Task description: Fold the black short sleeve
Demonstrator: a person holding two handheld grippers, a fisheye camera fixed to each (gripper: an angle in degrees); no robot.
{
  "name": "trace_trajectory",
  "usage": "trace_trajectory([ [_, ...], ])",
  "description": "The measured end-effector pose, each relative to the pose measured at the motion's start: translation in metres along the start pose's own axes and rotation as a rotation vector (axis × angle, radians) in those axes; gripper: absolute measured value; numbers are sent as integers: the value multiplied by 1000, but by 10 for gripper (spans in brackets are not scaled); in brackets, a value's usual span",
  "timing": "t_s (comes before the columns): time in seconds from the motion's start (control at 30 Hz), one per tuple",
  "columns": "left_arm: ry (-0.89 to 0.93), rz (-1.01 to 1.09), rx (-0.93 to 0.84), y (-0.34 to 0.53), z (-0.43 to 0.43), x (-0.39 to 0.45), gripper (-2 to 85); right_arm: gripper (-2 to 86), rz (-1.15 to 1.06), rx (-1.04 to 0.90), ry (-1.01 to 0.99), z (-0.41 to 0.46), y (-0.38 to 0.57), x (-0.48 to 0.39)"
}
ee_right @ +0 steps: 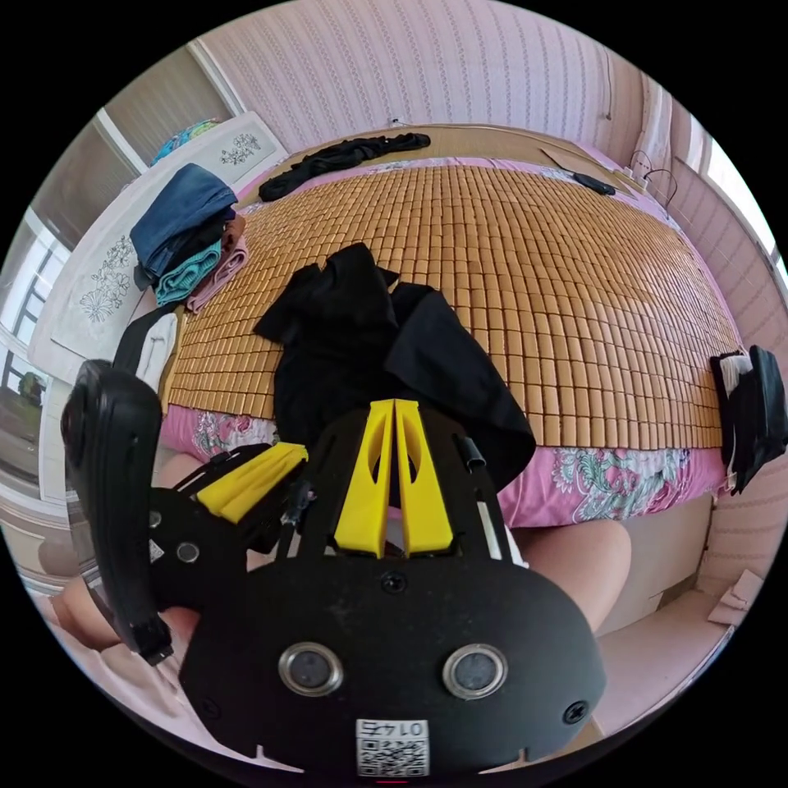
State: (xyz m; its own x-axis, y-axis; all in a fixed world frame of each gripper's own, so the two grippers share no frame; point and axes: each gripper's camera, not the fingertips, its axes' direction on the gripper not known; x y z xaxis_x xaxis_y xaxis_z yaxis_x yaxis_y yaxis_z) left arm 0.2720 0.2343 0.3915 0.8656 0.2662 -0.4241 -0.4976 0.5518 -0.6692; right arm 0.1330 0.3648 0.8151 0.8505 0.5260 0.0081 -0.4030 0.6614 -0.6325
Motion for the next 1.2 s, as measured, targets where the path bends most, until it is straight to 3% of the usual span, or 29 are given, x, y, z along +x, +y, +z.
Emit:
trace_trajectory([
  [0.13, 0, 38, -11, -7, 35, 4, -8, -9, -47, -7, 115, 18, 0, 6],
  [0.33, -138, 52, 29, -17, 90, 14, -8, -9, -101, -62, 366, 56, -14, 22],
  [0.57, -192, 149, 2, -19, 120, 20, -7, -9, -179, -204, 331, 104, -15, 39],
  [0.9, -60, 244, 66, -8, 138, -21, -8, -9, -285, -85, 366, 89, 11, 60],
  [1.2, -6, 302, 94, -4, 152, -57, -7, 12, -250, -87, 157, 48, 8, 121],
])
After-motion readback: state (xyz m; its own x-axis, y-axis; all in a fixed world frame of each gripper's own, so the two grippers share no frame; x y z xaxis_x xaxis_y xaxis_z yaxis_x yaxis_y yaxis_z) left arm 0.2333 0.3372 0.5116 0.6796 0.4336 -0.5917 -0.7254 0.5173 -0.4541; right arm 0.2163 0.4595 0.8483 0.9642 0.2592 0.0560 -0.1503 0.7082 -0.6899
